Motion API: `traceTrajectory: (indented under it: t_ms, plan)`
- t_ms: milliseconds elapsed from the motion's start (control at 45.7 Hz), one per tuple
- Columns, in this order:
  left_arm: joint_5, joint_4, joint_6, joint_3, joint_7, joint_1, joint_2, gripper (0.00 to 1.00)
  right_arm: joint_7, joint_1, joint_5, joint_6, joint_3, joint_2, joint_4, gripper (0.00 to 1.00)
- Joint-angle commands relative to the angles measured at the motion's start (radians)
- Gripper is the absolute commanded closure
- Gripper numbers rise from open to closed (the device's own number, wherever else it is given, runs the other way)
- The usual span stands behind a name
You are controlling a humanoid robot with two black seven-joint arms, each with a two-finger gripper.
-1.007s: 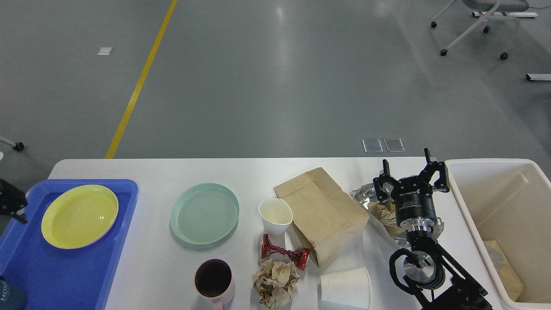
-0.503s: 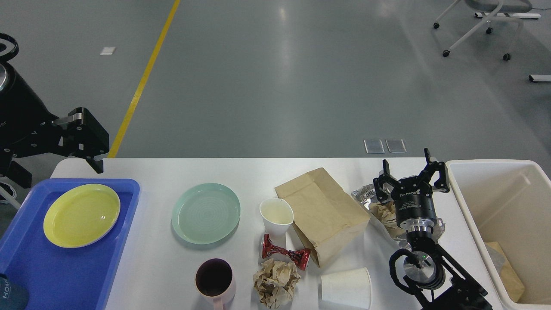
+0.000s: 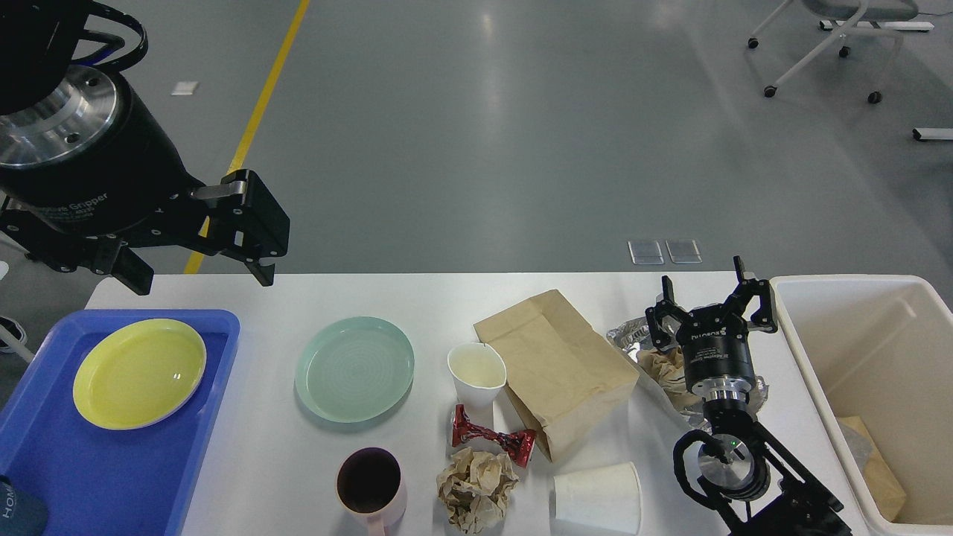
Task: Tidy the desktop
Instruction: 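Raise the left gripper and move it toward the pink mug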
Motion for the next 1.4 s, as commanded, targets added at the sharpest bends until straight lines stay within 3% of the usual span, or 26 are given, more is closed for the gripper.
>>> traceTrajectory:
  t_ms: [0,241,394,591,832,1028,1225,1379]
  plan:
    - [0.002,0.008,0.0,-0.006,-0.013,0.011,0.005,0.04,0.0,0.0,0.0,0.0,0.0,0.0,0.0,0.0]
    - [-0.002,0.052,0.0,-0.025,-0.013,0.111,0.035,0.04,0.0,0.0,0.0,0.0,0.0,0.0,0.0,0.0]
    - [-0.004,0.108,0.003,-0.072,-0.01,0.282,0.044,0.04,0.0,0.0,0.0,0.001,0.0,0.0,0.0,0.0]
    - [0.013,0.111,0.265,-0.156,0.005,0.581,0.045,0.04,0.0,0.0,0.0,0.0,0.0,0.0,0.0,0.0]
    - [0.017,0.118,0.449,-0.232,0.004,0.763,0.067,0.05,0.0,0.0,0.0,0.0,0.0,0.0,0.0,0.0]
    - [0.011,0.161,0.512,-0.29,0.004,0.907,0.045,0.06,0.0,0.0,0.0,0.001,0.0,0.0,0.0,0.0]
    - [-0.001,0.161,0.54,-0.307,0.004,0.968,0.018,0.09,0.0,0.0,0.0,0.0,0.0,0.0,0.0,0.0]
    - [-0.001,0.161,0.618,-0.308,0.011,1.043,-0.025,0.1,0.0,0.0,0.0,0.0,0.0,0.0,0.0,0.0]
